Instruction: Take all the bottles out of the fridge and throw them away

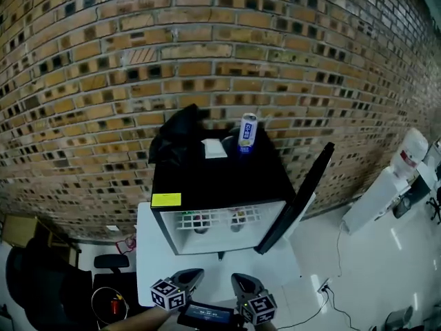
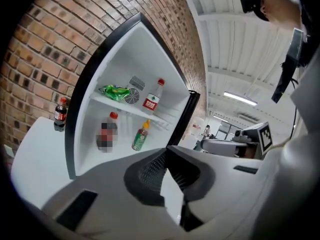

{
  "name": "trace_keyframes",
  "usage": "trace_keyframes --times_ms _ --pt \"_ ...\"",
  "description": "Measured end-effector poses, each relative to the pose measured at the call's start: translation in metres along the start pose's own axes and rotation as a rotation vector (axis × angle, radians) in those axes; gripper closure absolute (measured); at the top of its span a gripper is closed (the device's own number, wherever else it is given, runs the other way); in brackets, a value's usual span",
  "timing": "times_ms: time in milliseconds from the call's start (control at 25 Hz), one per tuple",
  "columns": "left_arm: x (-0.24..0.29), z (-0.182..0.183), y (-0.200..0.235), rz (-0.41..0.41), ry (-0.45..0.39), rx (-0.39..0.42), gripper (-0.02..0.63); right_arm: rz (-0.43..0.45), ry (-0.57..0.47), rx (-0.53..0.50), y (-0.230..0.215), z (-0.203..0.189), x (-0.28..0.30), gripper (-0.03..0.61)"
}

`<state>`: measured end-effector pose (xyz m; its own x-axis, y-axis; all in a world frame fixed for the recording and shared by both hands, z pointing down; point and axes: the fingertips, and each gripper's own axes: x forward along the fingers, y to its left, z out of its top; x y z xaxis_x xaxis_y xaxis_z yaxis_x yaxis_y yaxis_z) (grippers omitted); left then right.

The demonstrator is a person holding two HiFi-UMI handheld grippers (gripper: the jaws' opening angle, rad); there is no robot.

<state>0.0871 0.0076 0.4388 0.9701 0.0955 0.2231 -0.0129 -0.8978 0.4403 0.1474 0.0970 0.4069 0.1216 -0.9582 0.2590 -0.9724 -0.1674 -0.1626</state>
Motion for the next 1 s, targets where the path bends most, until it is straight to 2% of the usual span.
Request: trace_keyframes --times_ms 160,320,440,680,1000 --pt "-0.009 0.013 0.023 0.029 -0.002 0.011 0.603 -0.021 -0.005 0.025 -0.003 0.005 0.017 0.578" --pt "-0.019 0.01 0.044 0.095 -0.003 -0.046 0.603 0.017 -0.008 0.03 -0.003 0.008 0.037 0.578" --pt "-0.019 0.011 0.049 0.145 -0.005 -0.058 0.603 0.066 -0.009 0.021 -0.003 0.015 0.048 0.578" --pt "0.007 0.037 0.039 0.172 -0.038 -0.001 0.603 0.123 -0.002 0.015 -0.029 0.023 0.058 0.578" --pt "0.034 0.045 0.036 0.218 -0.049 0.031 0.603 0.164 -0.014 0.024 -0.061 0.027 0.056 0.578"
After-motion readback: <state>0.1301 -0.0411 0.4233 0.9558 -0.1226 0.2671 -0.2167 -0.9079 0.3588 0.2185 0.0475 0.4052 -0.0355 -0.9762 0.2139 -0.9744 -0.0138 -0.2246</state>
